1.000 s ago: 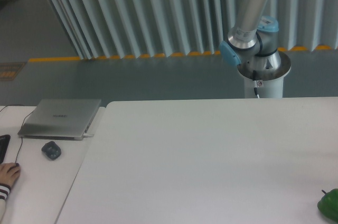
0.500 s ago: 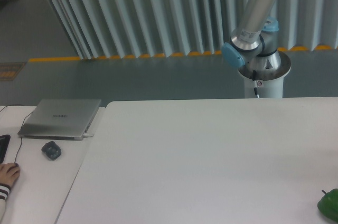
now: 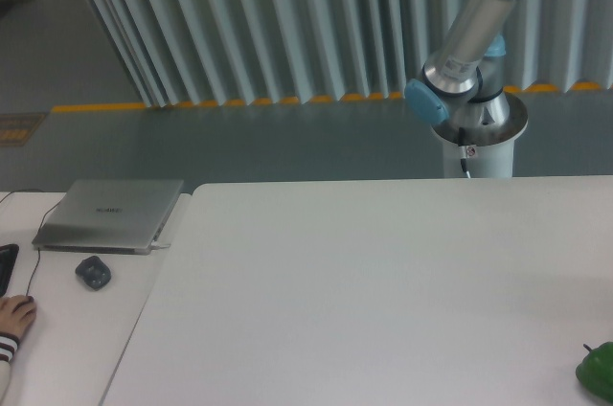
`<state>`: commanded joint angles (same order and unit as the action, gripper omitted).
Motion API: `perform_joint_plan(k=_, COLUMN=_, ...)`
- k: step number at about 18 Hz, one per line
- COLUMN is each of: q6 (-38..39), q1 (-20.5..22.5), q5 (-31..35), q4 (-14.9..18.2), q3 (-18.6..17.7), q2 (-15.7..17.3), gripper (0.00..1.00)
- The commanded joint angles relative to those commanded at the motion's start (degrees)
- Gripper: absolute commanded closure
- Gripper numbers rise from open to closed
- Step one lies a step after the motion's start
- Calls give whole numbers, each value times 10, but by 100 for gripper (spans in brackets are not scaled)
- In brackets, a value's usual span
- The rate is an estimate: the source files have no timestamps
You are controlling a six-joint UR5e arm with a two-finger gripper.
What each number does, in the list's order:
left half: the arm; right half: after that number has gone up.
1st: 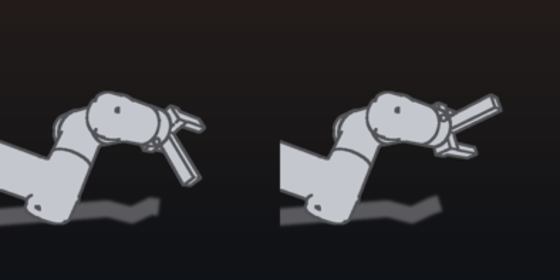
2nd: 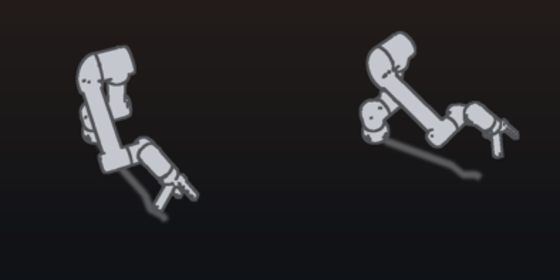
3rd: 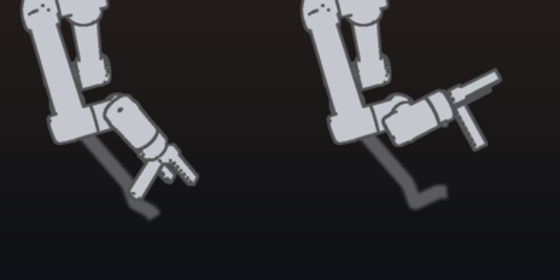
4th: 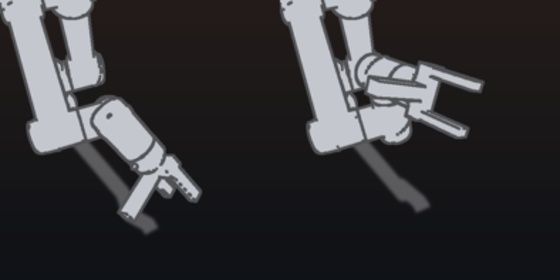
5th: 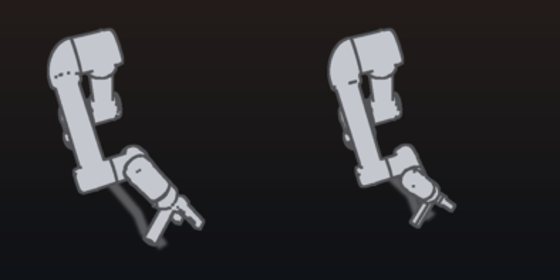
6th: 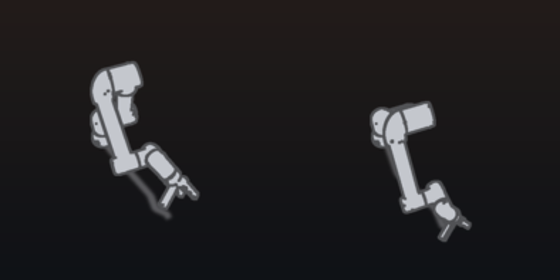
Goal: Place the red pepper on the table
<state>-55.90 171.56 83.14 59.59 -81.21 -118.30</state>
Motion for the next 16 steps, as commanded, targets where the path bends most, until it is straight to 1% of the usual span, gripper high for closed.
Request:
perform_joint_plan(k=5, q6=-2, q1=1, q5=3, q4=-2, q3=-3, q2=-11, gripper=0)
perform_joint_plan(k=7, q6=-5, q1=4, q5=6, q4=-4, q3=3, q2=-17, gripper=0)
perform_joint_plan(k=10, q6=-4, q1=4, q5=18, q4=-24, q3=0, q2=-26, gripper=0)
perform_joint_plan(k=16, q6=-1, q1=1, q5=27, q4=-37, q3=-3, q2=-40, gripper=0)
